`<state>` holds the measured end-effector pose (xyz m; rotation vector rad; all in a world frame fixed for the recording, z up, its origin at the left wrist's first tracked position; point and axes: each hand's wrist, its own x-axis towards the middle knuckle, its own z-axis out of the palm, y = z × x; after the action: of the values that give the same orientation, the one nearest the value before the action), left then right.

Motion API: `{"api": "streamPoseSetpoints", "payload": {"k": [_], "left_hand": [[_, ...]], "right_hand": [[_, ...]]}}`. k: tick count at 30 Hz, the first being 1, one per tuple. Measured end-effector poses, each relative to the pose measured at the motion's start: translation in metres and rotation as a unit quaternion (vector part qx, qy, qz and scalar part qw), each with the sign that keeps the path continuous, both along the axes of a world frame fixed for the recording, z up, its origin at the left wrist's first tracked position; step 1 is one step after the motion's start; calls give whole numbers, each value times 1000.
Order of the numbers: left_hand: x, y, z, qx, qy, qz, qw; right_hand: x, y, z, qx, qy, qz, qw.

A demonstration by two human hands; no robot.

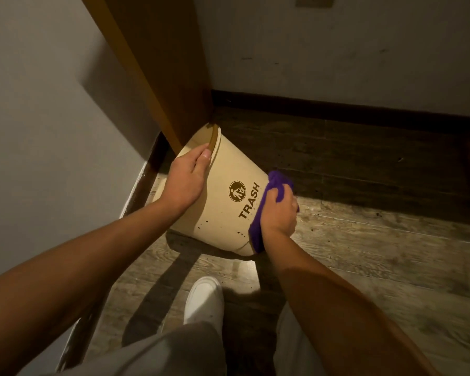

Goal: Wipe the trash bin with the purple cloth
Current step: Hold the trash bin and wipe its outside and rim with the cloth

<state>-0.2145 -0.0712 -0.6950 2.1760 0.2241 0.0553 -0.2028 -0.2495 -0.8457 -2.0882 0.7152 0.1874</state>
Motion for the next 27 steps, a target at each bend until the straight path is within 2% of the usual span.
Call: {"api": "streamPoseSetpoints", "payload": {"k": [4, 7, 11, 12, 14, 16, 18, 22, 24, 27], "left_hand": [[-2, 3, 0, -4, 21, 27, 999], [3, 5, 6, -39, 48, 32, 998], [3, 15, 13, -141, 155, -13, 978], [-3, 15, 10, -127, 173, -35, 976], [-17, 13, 0, -41, 161, -67, 984], [-23, 10, -8, -9, 108, -46, 993], [-20, 10, -10, -17, 78, -28, 996], [-10, 11, -11, -46, 95, 6, 994], [-6, 10, -10, -57, 92, 12, 994], [4, 10, -6, -104, 94, 23, 990]], "right_hand": [[-4, -14, -8, 57, 80, -64, 993], [0, -15, -2, 122, 72, -98, 985], [6, -14, 7, 173, 40, -125, 976], [8, -14, 8, 184, 38, -127, 974], [9, -13, 12, 197, 42, -122, 972], [6, -7, 15, 208, 42, -109, 971], [-2, 7, 21, 201, 28, -86, 975], [-26, 45, 44, 165, -101, 0, 981], [-41, 68, 62, 175, -172, 64, 967], [-57, 100, 83, 182, -215, 132, 950]]}}
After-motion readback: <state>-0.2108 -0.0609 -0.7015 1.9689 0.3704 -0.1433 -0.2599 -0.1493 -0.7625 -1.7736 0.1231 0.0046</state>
